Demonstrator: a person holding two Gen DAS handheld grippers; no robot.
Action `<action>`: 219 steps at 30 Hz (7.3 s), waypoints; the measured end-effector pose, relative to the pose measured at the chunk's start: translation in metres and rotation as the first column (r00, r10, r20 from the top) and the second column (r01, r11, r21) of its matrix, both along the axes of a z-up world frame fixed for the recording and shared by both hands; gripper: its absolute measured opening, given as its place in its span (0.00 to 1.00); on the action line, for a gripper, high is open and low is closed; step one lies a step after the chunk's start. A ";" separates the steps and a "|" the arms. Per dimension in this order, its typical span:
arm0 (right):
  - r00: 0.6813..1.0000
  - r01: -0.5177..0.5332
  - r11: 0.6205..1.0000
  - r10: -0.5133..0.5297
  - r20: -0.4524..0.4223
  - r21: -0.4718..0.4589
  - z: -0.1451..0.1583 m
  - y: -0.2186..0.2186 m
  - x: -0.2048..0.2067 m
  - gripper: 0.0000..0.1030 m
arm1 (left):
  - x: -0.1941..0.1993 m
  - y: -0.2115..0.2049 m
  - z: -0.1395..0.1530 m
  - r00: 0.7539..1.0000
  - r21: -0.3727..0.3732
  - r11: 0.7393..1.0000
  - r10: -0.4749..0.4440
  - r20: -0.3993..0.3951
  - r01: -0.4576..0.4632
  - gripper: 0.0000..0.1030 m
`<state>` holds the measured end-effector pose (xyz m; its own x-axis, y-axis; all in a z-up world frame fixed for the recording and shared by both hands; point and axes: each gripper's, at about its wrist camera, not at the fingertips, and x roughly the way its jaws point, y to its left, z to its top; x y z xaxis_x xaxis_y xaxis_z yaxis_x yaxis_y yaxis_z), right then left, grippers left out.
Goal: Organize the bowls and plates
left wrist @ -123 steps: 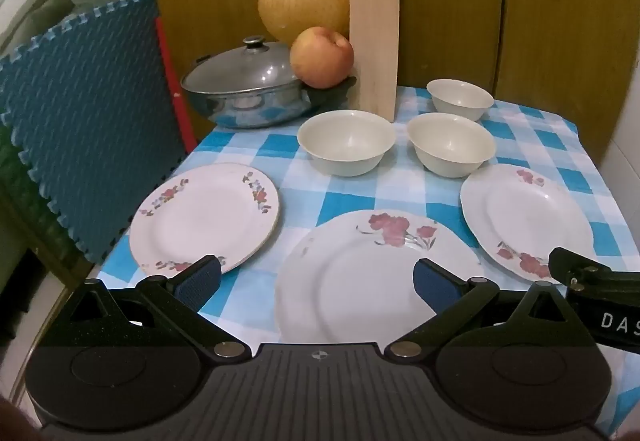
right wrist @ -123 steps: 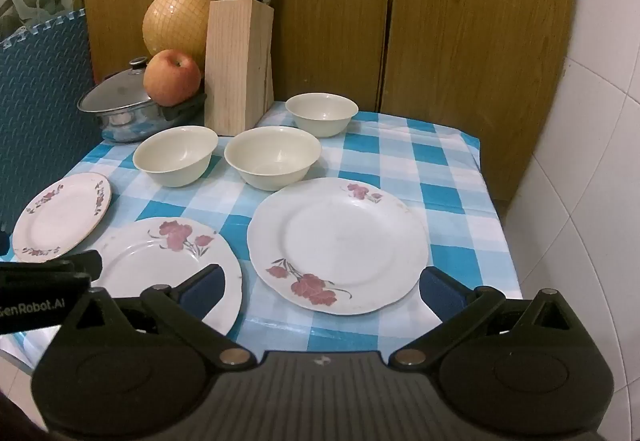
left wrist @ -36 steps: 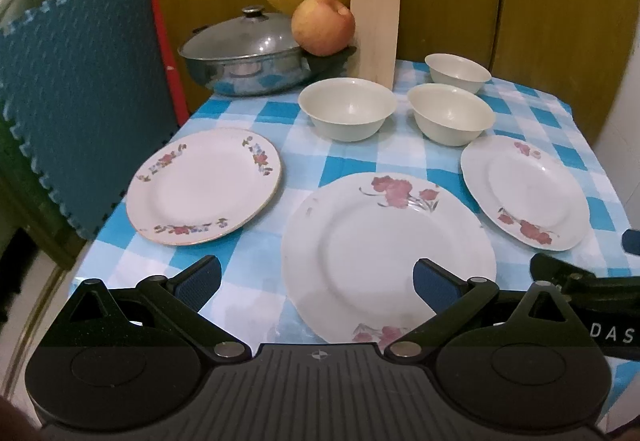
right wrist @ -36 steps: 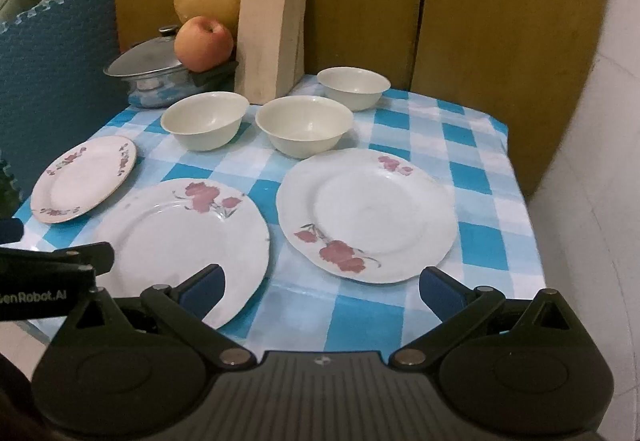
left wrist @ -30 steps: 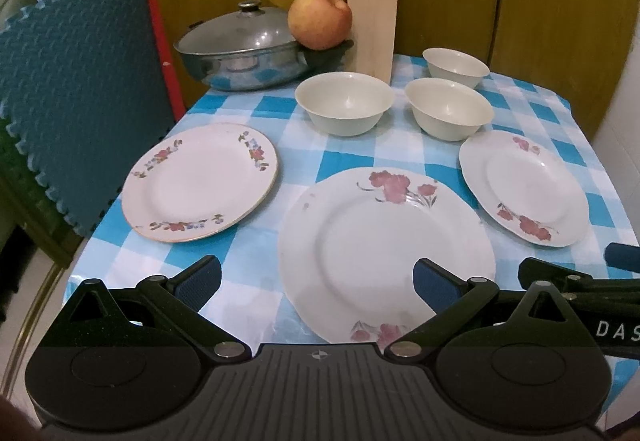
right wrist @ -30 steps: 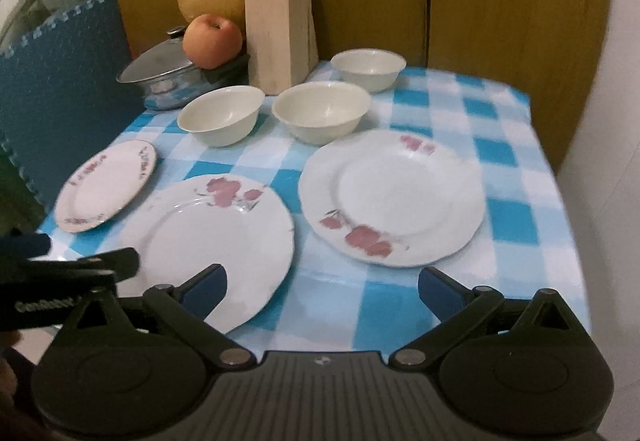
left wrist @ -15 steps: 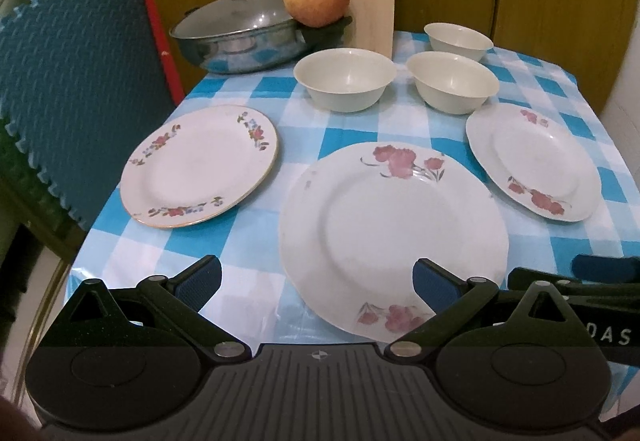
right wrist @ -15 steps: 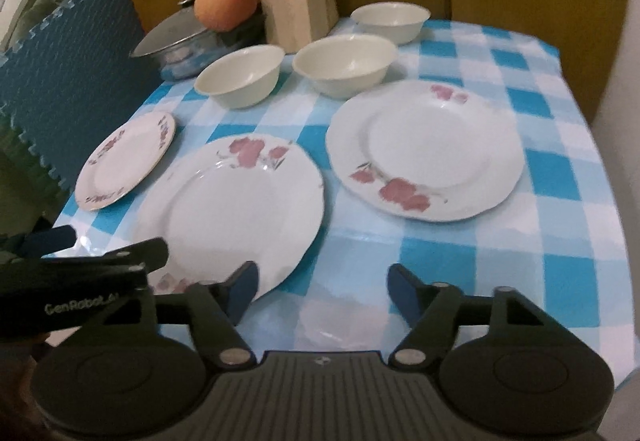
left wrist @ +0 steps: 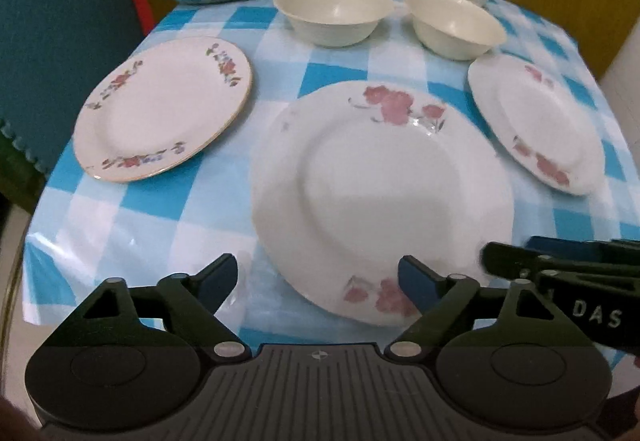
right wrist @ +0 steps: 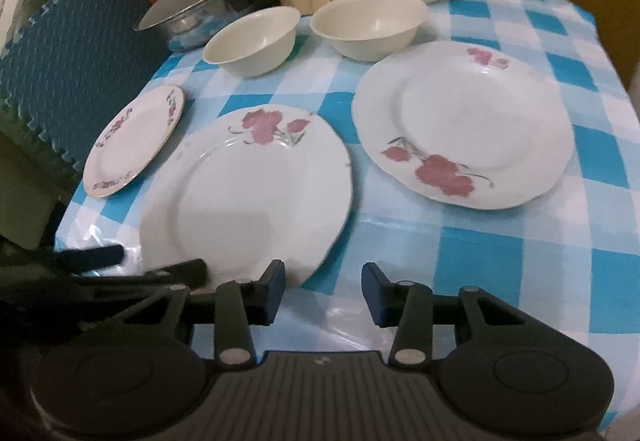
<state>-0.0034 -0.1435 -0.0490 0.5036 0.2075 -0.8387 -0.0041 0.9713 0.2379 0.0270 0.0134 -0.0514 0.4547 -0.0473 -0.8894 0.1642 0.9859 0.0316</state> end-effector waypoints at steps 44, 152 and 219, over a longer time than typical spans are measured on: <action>0.992 -0.122 0.992 0.122 -0.008 -0.017 0.005 -0.017 0.033 0.18 | 0.046 0.000 0.013 0.991 -0.038 0.991 -0.124 0.057 0.126 0.85; 0.945 -0.328 0.924 0.322 0.063 0.196 -0.022 0.122 0.181 0.30 | 0.128 0.146 -0.007 0.952 -0.062 0.954 0.298 0.063 -0.294 0.97; 0.934 -0.349 0.928 0.333 0.126 0.132 -0.022 0.113 0.169 0.18 | 0.131 0.137 -0.010 0.956 -0.069 0.963 0.267 0.122 -0.260 0.93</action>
<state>0.1657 -0.0307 -0.0712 0.4594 0.5009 -0.7335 -0.3597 0.8600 0.3620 0.1576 0.1505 -0.0612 0.5680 0.0457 -0.8217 -0.1040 0.9944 -0.0165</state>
